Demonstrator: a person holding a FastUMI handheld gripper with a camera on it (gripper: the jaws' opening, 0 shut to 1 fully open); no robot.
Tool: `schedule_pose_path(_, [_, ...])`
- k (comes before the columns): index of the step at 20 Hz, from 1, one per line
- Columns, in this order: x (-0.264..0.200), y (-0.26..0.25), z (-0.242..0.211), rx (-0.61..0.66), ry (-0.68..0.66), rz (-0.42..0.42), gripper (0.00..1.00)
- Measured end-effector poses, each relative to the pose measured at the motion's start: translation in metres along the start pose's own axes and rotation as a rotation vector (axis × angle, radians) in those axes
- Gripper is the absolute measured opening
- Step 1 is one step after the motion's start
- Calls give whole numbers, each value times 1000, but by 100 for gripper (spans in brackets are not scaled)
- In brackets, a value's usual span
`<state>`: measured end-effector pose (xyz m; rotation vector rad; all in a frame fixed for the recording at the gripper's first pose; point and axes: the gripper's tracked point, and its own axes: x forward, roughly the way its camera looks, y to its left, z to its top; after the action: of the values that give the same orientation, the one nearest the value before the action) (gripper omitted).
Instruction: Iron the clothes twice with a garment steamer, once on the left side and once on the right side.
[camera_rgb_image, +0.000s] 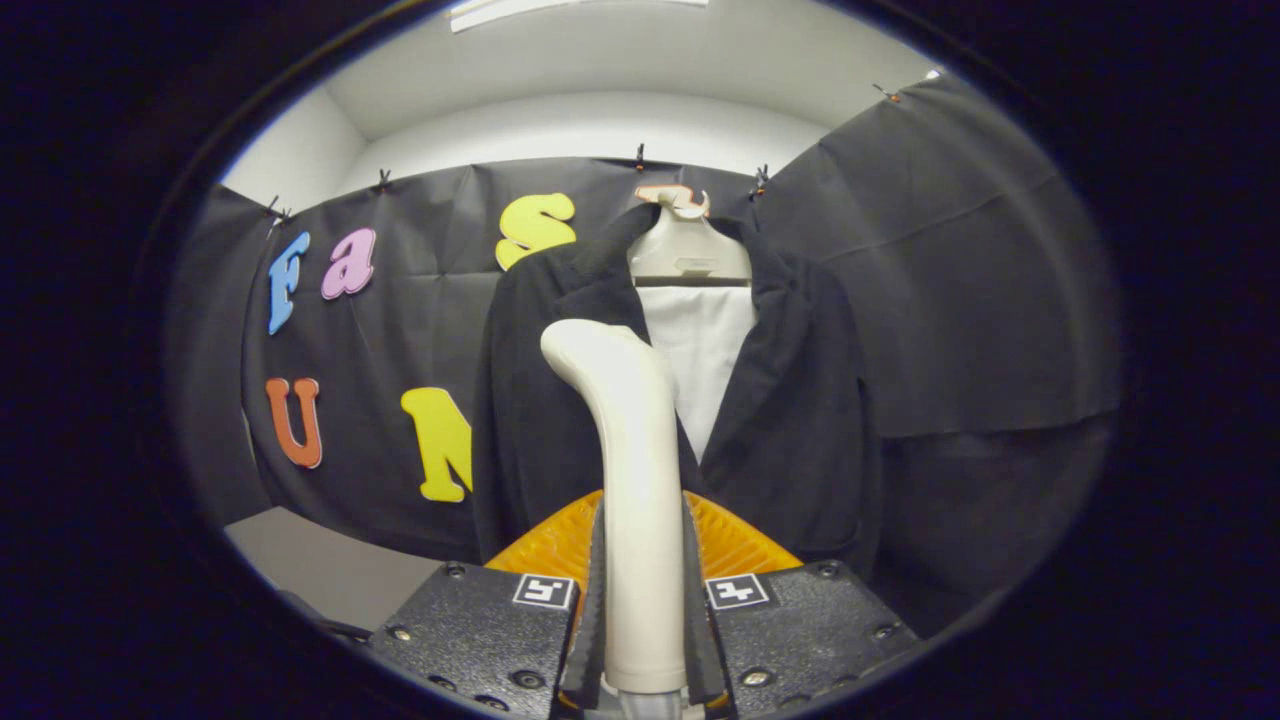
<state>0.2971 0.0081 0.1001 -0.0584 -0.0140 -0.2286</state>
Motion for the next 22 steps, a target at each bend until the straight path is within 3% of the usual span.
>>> schedule_pose_path(22, [-35,-22,-146,-46,223,-84,35])
